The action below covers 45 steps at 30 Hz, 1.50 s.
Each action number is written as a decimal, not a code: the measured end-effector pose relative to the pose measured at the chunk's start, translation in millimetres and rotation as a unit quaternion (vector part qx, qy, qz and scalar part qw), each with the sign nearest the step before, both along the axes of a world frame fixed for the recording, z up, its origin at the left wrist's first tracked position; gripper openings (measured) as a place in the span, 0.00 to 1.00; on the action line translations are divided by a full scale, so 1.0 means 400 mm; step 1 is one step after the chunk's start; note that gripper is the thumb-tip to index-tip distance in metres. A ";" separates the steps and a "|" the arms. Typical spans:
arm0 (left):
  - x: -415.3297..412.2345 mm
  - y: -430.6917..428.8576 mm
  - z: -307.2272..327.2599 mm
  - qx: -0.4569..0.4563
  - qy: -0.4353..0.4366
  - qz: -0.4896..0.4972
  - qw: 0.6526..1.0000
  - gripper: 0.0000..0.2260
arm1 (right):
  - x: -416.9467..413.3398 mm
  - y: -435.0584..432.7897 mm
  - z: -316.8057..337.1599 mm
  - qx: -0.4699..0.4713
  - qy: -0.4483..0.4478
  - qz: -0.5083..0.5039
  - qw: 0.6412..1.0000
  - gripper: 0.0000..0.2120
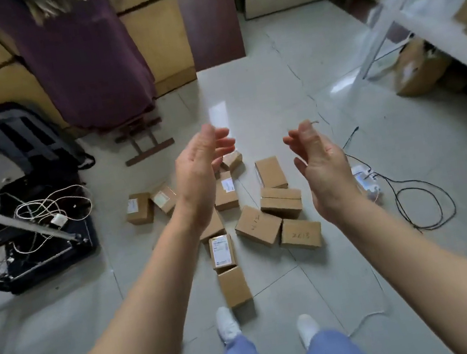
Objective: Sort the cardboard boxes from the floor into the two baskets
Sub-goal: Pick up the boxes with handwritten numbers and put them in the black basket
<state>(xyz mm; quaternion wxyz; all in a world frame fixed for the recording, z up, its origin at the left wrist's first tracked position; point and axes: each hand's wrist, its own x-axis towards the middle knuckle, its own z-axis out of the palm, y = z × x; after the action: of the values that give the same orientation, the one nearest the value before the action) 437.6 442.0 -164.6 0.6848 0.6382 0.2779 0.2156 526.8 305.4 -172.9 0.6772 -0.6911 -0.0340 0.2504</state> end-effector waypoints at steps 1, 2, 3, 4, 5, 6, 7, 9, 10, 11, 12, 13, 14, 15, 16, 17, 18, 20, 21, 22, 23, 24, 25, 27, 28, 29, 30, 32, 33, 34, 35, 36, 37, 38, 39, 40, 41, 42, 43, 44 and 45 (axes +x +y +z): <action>0.016 0.021 -0.026 -0.005 0.012 -0.012 1.000 0.23 | 0.008 0.010 -0.033 -0.012 0.006 -0.015 1.000 0.21; 0.033 0.039 -0.054 -0.008 0.024 -0.027 0.999 0.23 | 0.016 0.018 -0.070 -0.024 0.013 -0.030 0.999 0.18; 0.049 0.054 -0.083 -0.009 0.036 -0.039 0.999 0.23 | 0.025 0.028 -0.107 -0.030 0.021 -0.043 0.998 0.16; 0.064 0.069 -0.113 -0.011 0.049 -0.048 0.998 0.23 | 0.034 0.038 -0.146 -0.036 0.028 -0.053 0.998 0.15; 0.081 0.083 -0.148 -0.010 0.060 -0.054 0.997 0.23 | 0.045 0.051 -0.184 -0.040 0.034 -0.062 0.997 0.15; 0.101 0.096 -0.186 -0.009 0.067 -0.059 0.996 0.23 | 0.057 0.063 -0.223 -0.044 0.037 -0.069 0.996 0.14; 0.122 0.108 -0.229 -0.009 0.075 -0.065 0.995 0.22 | 0.071 0.075 -0.270 -0.049 0.043 -0.076 0.995 0.14; 0.156 0.127 -0.328 -0.006 0.095 -0.078 0.992 0.20 | 0.094 0.094 -0.383 -0.053 0.067 -0.091 0.992 0.15; 0.169 0.135 -0.386 -0.003 0.106 -0.079 0.991 0.20 | 0.105 0.099 -0.450 -0.061 0.076 -0.096 0.991 0.17; 0.182 0.140 -0.449 -0.003 0.118 -0.078 0.990 0.19 | 0.114 0.103 -0.517 -0.070 0.084 -0.098 0.989 0.19; 0.193 0.143 -0.516 -0.002 0.132 -0.078 0.988 0.18 | 0.124 0.104 -0.586 -0.080 0.092 -0.096 0.988 0.19; 0.205 0.145 -0.584 0.002 0.147 -0.079 0.986 0.17 | 0.136 0.107 -0.655 -0.085 0.099 -0.090 0.987 0.17; 0.218 0.147 -0.650 0.006 0.162 -0.083 0.983 0.16 | 0.147 0.107 -0.731 -0.093 0.109 -0.085 0.986 0.15; 0.227 0.147 -0.716 0.008 0.173 -0.084 0.981 0.14 | 0.155 0.106 -0.803 -0.099 0.119 -0.087 0.984 0.14; 0.237 0.147 -0.780 0.005 0.178 -0.080 0.981 0.12 | 0.162 0.105 -0.874 -0.107 0.125 -0.088 0.983 0.13; 0.247 0.149 -0.851 0.003 0.184 -0.076 0.980 0.10 | 0.170 0.106 -0.945 -0.115 0.133 -0.083 0.981 0.14; 0.256 0.149 -0.921 0.005 0.195 -0.077 0.978 0.09 | 0.175 0.105 -1.017 -0.123 0.143 -0.077 0.979 0.15; 0.265 0.144 -1.068 0.014 0.228 -0.083 0.970 0.09 | 0.177 0.094 -1.158 -0.149 0.178 -0.074 0.970 0.19; 0.266 0.140 -1.140 0.016 0.244 -0.084 0.966 0.10 | 0.173 0.088 -1.223 -0.158 0.200 -0.075 0.964 0.19; 0.267 0.136 -1.208 0.016 0.259 -0.084 0.962 0.11 | 0.167 0.079 -1.287 -0.168 0.219 -0.070 0.958 0.17; 0.268 0.132 -1.275 0.015 0.275 -0.085 0.957 0.11 | 0.163 0.071 -1.345 -0.177 0.234 -0.067 0.954 0.15; 0.267 0.128 -1.337 0.016 0.292 -0.086 0.952 0.12 | 0.160 0.064 -1.403 -0.186 0.247 -0.067 0.949 0.15; 0.264 0.125 -1.396 0.017 0.308 -0.088 0.947 0.12 | 0.158 0.057 -1.456 -0.196 0.256 -0.068 0.944 0.16; 0.258 0.119 -1.501 0.022 0.333 -0.093 0.938 0.16 | 0.155 0.045 -1.547 -0.205 0.276 -0.066 0.937 0.19; 0.256 0.117 -1.545 0.026 0.343 -0.096 0.934 0.17 | 0.154 0.041 -1.588 -0.207 0.287 -0.067 0.933 0.22; 0.255 0.116 -1.587 0.030 0.353 -0.097 0.930 0.19 | 0.153 0.037 -1.626 -0.216 0.298 -0.064 0.928 0.25; 0.256 0.115 -1.624 0.033 0.362 -0.095 0.927 0.20 | 0.153 0.032 -1.663 -0.224 0.303 -0.061 0.924 0.28; 0.263 0.119 -1.692 0.040 0.375 -0.083 0.922 0.22 | 0.156 0.024 -1.720 -0.244 0.302 -0.052 0.920 0.30; 0.269 0.123 -1.725 0.041 0.378 -0.072 0.922 0.22 | 0.159 0.022 -1.746 -0.256 0.300 -0.052 0.918 0.31; 0.278 0.126 -1.754 0.041 0.378 -0.063 0.923 0.23 | 0.164 0.019 -1.772 -0.265 0.298 -0.051 0.916 0.32; 0.285 0.128 -1.781 0.040 0.379 -0.056 0.923 0.24 | 0.169 0.018 -1.797 -0.271 0.299 -0.049 0.914 0.34; 0.292 0.129 -1.804 0.037 0.382 -0.054 0.922 0.25 | 0.173 0.019 -1.818 -0.273 0.301 -0.045 0.913 0.35; 0.301 0.130 -1.830 0.032 0.388 -0.054 0.919 0.26 | 0.178 0.022 -1.838 -0.273 0.300 -0.044 0.913 0.35; 0.308 0.134 -1.854 0.028 0.397 -0.056 0.915 0.28 | 0.183 0.026 -1.854 -0.270 0.299 -0.042 0.914 0.36; 0.313 0.140 -1.870 0.019 0.410 -0.059 0.910 0.30 | 0.188 0.031 -1.868 -0.268 0.302 -0.041 0.914 0.36; 0.319 0.145 -1.886 0.004 0.421 -0.063 0.905 0.32 | 0.193 0.035 -1.881 -0.267 0.308 -0.041 0.912 0.37; 0.324 0.150 -1.899 -0.019 0.428 -0.062 0.901 0.34 | 0.198 0.039 -1.890 -0.264 0.313 -0.044 0.911 0.37; 0.327 0.153 -1.907 -0.038 0.431 -0.059 0.899 0.34 | 0.202 0.043 -1.895 -0.262 0.317 -0.050 0.910 0.37; 0.327 0.154 -1.908 -0.050 0.434 -0.053 0.898 0.34 | 0.205 0.047 -1.895 -0.259 0.321 -0.055 0.909 0.38; 0.324 0.156 -1.902 -0.054 0.436 -0.045 0.897 0.33 | 0.206 0.053 -1.891 -0.255 0.328 -0.061 0.908 0.38; 0.319 0.157 -1.888 -0.054 0.438 -0.037 0.897 0.31 | 0.206 0.057 -1.879 -0.251 0.331 -0.062 0.907 0.37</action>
<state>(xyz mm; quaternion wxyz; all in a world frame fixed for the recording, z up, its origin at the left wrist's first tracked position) 565.1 504.7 -919.8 0.5347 0.6401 0.5371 -0.1262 609.0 328.2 -924.5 0.4679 -0.7161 0.2992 0.4228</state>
